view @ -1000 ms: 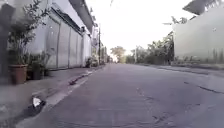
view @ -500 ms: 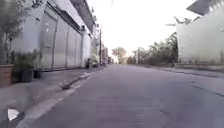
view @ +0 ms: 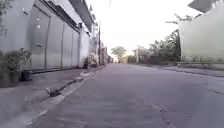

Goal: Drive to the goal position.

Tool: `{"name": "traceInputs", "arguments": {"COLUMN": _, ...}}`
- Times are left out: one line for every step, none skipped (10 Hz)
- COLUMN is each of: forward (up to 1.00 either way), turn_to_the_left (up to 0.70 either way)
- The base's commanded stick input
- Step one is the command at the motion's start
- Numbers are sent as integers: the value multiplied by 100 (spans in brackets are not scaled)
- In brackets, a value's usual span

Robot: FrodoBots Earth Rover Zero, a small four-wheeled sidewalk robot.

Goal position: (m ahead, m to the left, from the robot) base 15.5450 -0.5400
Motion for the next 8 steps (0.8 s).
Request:
{"name": "traceInputs", "arguments": {"forward": 100, "turn_to_the_left": 0}}
{"name": "traceInputs", "arguments": {"forward": 100, "turn_to_the_left": 0}}
{"name": "traceInputs", "arguments": {"forward": 100, "turn_to_the_left": 0}}
{"name": "traceInputs", "arguments": {"forward": 100, "turn_to_the_left": 0}}
{"name": "traceInputs", "arguments": {"forward": 100, "turn_to_the_left": 0}}
{"name": "traceInputs", "arguments": {"forward": 100, "turn_to_the_left": 0}}
{"name": "traceInputs", "arguments": {"forward": 100, "turn_to_the_left": 0}}
{"name": "traceInputs", "arguments": {"forward": 100, "turn_to_the_left": 0}}
